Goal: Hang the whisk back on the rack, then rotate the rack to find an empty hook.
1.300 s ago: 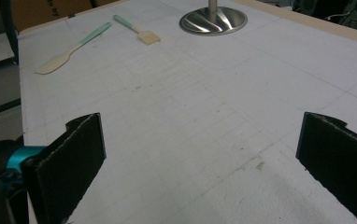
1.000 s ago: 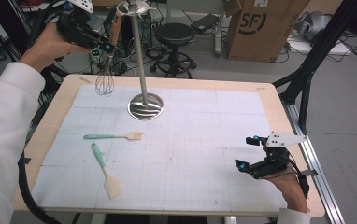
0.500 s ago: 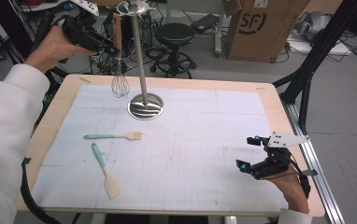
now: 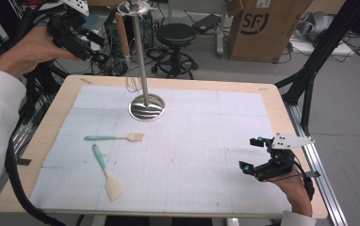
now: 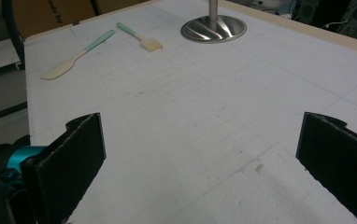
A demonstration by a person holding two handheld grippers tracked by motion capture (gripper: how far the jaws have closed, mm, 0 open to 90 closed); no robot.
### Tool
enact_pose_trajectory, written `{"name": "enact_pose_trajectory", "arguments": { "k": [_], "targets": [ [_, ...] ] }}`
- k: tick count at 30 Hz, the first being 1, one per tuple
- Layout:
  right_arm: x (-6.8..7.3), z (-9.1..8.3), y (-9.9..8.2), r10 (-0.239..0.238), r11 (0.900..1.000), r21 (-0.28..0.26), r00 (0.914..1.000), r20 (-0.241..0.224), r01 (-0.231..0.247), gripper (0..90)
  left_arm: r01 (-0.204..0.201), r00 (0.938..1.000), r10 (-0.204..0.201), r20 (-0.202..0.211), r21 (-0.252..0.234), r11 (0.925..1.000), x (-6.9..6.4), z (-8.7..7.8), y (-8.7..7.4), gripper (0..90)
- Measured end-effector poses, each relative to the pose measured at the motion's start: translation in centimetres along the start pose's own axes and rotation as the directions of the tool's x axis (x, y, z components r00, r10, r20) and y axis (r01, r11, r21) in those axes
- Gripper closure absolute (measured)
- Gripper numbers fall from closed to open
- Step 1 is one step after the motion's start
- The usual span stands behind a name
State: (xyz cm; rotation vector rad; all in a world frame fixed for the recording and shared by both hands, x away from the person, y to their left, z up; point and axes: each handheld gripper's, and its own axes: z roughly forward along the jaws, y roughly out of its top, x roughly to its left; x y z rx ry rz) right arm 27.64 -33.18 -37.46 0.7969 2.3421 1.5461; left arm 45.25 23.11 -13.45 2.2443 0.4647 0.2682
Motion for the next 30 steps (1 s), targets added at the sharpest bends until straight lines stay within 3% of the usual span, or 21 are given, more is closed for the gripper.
{"name": "enact_pose_trajectory", "arguments": {
  "k": [4, 8, 13, 16, 19, 24, 30],
  "targets": [
    [0.0, 0.0, 0.0, 0.004, 1.0, 0.004, 1.0, 0.0, -0.004, 0.1, 0.0, 1.0, 0.0, -0.001, -0.028, 0.9996, -0.3, -0.9, 0.0, 1.7],
    [-0.1, 0.0, 0.0, 0.003, 1.0, 0.0, 1.0, 0.002, -0.003, 0.1, -0.011, 0.9999, 0.011, 0.006, -0.04, 0.9991, -0.9, -1.8, -0.1, 1.6],
    [-0.2, -0.1, -0.2, 0.008, 1.0, 0.003, 1.0, 0.005, -0.009, 0.1, -0.036, 0.9991, 0.035, -0.023, -0.041, 0.9985, -1.5, -2.8, -0.3, 1.6],
    [-0.3, -0.2, -0.2, 0.007, 1.0, -0.003, 0.9999, 0.007, -0.007, 0.1, -0.033, 0.999, 0.03, -0.033, -0.09, 0.9954, -1.9, -3.3, -0.8, 1.7],
    [-0.1, -0.3, -0.1, 0.003, 1.0, -0.004, 1.0, 0.008, -0.003, 0.1, -0.05, 0.9976, 0.047, -0.052, -0.076, 0.9958, -2.3, -3.5, -1.1, 2.7],
    [0.0, -0.4, 0.0, -0.003, 1.0, -0.009, 1.0, 0.006, 0.003, 0.1, -0.089, 0.9954, 0.084, -0.047, -0.129, 0.9877, -3.2, -4.5, -0.3, 15.6],
    [0.0, -0.3, 0.0, -0.002, 1.0, -0.007, 1.0, 0.002, 0.002, 0.1, -0.103, 0.9945, 0.099, -0.033, -0.125, 0.9869, -3.8, -5.1, 1.3, 35.6]
  ]
}}
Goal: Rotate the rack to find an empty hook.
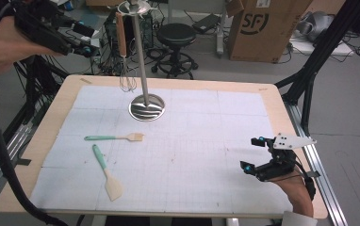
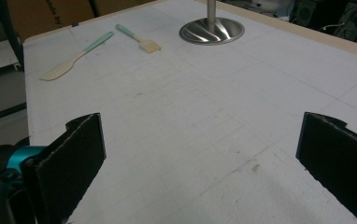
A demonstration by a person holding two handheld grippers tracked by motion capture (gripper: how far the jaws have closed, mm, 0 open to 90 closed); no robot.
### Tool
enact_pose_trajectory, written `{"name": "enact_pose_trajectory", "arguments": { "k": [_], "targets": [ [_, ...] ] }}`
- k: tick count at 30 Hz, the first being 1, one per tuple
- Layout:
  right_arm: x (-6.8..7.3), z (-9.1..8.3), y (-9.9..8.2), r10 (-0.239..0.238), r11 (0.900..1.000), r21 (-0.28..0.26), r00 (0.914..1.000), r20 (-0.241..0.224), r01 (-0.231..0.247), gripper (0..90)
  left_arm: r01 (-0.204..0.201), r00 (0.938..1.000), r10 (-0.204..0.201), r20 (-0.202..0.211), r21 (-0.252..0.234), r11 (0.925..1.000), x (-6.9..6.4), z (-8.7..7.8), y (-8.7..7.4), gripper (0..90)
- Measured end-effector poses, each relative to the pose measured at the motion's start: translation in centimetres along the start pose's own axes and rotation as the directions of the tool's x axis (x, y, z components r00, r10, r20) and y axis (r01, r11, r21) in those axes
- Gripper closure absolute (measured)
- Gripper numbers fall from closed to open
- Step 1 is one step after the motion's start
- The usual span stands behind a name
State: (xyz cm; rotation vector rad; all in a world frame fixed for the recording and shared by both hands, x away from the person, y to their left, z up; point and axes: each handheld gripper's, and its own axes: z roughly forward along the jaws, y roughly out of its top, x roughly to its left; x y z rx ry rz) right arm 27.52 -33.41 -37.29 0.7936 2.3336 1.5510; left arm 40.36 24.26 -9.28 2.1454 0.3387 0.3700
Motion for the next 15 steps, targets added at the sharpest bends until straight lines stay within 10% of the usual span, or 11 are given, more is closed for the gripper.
{"name": "enact_pose_trajectory", "arguments": {
  "k": [15],
  "targets": [
    [-0.2, 0.0, -0.2, 0.005, 1.0, 0.0, 1.0, 0.004, -0.005, 0.1, -0.004, 0.9999, 0.004, 0.017, 0.0, 1.0, 0.8, 2.0, 2.2, 89.7]
  ]
}}
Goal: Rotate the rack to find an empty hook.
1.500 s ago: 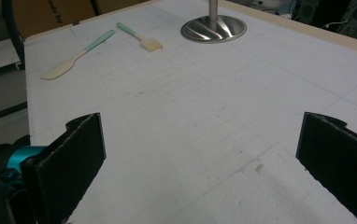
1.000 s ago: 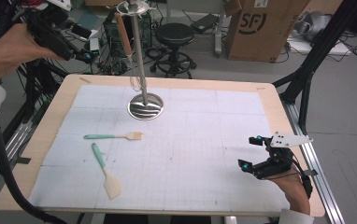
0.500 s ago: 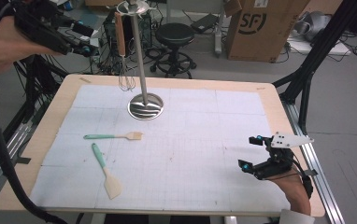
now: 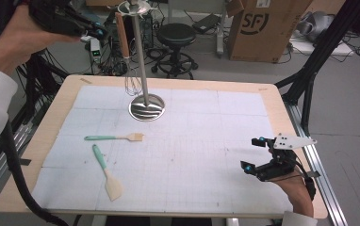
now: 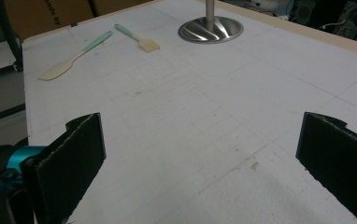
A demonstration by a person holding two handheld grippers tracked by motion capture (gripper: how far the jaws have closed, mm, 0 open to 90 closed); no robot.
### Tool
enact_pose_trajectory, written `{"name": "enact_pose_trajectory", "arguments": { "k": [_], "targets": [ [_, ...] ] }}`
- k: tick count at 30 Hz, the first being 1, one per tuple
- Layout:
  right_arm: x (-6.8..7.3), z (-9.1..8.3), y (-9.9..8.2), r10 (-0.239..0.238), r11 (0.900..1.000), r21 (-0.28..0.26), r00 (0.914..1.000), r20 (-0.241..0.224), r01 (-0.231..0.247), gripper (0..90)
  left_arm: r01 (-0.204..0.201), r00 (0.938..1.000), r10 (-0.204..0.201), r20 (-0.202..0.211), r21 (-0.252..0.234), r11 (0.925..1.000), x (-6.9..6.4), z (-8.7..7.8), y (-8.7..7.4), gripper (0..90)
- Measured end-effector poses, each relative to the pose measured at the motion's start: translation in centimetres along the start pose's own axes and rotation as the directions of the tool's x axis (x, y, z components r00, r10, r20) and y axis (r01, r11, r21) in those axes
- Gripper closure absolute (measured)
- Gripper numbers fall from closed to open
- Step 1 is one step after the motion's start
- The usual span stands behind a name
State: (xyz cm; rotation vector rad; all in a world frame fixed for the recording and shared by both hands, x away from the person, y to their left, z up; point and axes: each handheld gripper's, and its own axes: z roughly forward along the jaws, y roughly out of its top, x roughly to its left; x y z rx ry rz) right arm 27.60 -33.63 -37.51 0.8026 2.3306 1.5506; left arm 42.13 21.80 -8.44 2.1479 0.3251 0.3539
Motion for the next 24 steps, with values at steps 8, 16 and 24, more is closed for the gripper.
{"name": "enact_pose_trajectory", "arguments": {
  "k": [8, 16, 24],
  "targets": [
    [-0.1, -0.2, -0.1, 0.003, 1.0, 0.009, 1.0, 0.006, -0.004, 0.2, -0.013, 0.9999, 0.013, 0.008, 0.014, 0.9998, 1.3, 2.0, 0.7, 89.9],
    [-0.3, 0.0, -0.4, 0.012, 0.9997, 0.021, 0.9999, 0.01, -0.012, 0.2, -0.01, 0.9999, 0.01, 0.006, 0.014, 0.9999, 2.8, 3.3, 1.4, 89.9],
    [-0.3, -0.1, -0.4, 0.012, 0.9997, 0.023, 0.9999, 0.011, -0.012, 0.1, 0.017, 0.9998, -0.016, -0.011, 0.031, 0.9994, 4.1, 4.3, 1.0, 89.9]
  ]
}}
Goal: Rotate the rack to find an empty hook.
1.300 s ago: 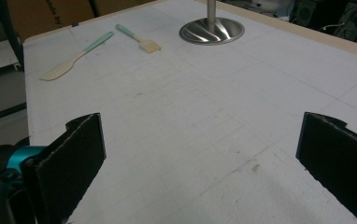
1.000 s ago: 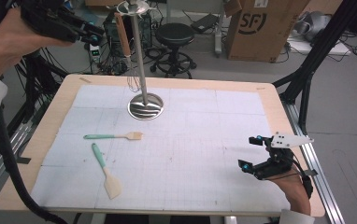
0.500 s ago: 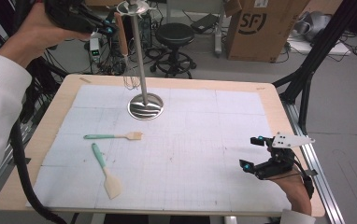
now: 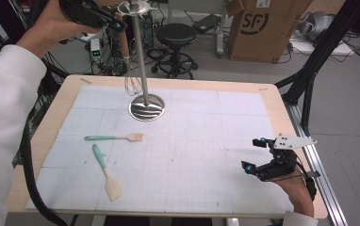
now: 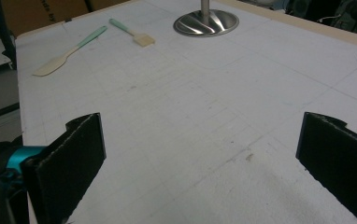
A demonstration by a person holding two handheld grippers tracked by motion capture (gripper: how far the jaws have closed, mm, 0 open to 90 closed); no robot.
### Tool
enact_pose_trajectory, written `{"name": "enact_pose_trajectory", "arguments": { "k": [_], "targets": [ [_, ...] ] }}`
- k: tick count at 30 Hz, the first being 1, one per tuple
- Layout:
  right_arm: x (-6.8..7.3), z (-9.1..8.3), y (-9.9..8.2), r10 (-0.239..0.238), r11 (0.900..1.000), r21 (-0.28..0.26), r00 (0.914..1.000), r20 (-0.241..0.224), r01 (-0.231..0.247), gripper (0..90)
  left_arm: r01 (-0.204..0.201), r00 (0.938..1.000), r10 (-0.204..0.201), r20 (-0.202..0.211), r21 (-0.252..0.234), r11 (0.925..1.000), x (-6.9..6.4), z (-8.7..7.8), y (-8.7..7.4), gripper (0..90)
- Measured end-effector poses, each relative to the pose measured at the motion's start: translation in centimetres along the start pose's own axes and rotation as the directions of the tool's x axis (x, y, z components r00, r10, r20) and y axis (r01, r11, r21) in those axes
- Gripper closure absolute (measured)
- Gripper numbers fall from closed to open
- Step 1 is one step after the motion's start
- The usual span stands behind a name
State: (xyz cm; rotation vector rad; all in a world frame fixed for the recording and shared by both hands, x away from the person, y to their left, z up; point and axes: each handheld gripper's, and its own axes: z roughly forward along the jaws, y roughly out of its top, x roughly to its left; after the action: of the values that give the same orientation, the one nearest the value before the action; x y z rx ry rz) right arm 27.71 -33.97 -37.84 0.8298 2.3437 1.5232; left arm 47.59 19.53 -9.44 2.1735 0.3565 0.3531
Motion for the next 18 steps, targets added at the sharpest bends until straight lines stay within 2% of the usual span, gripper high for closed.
{"name": "enact_pose_trajectory", "arguments": {
  "k": [9, 18],
  "targets": [
    [-0.1, 0.3, -0.1, 0.003, 0.9999, 0.012, 1.0, -0.003, -0.003, 0.1, 0.01, 0.9996, -0.01, -0.028, 0.004, 0.9999, 0.9, -0.3, -0.6, 90.0],
    [-0.2, 0.4, -0.2, 0.007, 0.9999, 0.013, 1.0, -0.003, -0.007, 0.1, 0.04, 0.9973, -0.041, -0.061, -0.01, 0.9991, 1.8, -1.1, -1.2, 90.0]
  ]
}}
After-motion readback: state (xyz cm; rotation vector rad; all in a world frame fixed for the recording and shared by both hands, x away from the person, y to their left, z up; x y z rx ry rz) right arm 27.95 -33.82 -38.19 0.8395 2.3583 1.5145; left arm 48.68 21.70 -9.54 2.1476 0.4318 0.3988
